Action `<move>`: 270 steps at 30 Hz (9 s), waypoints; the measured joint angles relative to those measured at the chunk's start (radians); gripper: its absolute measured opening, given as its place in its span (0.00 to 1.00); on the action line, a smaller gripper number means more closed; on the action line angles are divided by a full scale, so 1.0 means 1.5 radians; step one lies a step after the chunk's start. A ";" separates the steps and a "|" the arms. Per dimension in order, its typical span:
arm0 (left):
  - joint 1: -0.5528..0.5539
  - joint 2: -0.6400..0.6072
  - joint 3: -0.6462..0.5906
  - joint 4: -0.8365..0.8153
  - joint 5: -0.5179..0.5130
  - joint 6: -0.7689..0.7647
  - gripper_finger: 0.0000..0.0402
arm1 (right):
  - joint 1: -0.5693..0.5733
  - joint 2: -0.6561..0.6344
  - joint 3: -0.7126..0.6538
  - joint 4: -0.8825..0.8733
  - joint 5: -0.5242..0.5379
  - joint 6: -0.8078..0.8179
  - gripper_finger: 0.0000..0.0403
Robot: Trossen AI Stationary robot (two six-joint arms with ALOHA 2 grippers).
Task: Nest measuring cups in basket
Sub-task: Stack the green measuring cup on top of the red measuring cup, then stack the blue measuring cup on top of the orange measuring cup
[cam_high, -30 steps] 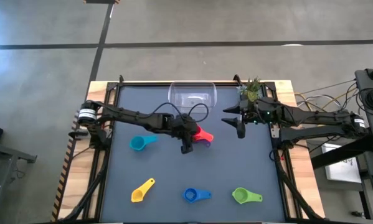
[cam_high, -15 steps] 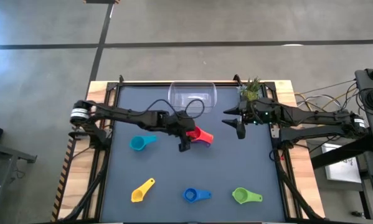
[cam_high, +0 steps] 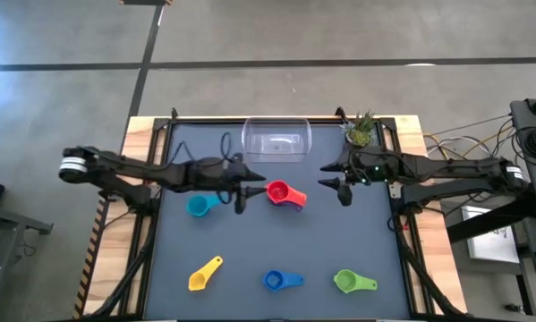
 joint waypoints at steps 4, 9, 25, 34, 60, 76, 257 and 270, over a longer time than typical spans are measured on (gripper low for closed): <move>0.000 -0.038 -0.075 0.034 -0.021 -0.009 0.39 | 0.022 0.030 0.000 0.003 0.038 0.002 0.50; 0.000 -0.054 -0.135 0.100 -0.037 -0.023 0.39 | 0.049 0.075 0.001 0.018 0.044 0.002 0.50; 0.012 -0.055 -0.198 0.269 -0.013 0.042 0.39 | 0.244 0.217 0.106 -0.112 0.044 0.028 0.50; 0.014 -0.049 -0.181 0.274 0.036 0.030 0.39 | 0.340 0.310 0.133 -0.211 0.003 0.198 0.50; 0.019 -0.076 -0.187 0.290 0.087 0.058 0.39 | 0.569 0.383 0.133 -0.231 -0.025 0.619 0.50; 0.045 -0.243 -0.273 0.256 0.084 0.072 0.39 | 0.586 0.445 0.133 -0.226 -0.021 0.660 0.49; -0.014 0.320 0.400 -0.561 -0.019 0.498 0.00 | 0.090 -0.010 0.065 -0.147 -0.004 0.090 0.45; 0.026 0.377 0.401 -0.523 0.095 0.544 0.06 | 0.090 0.024 0.061 -0.146 -0.002 0.096 0.45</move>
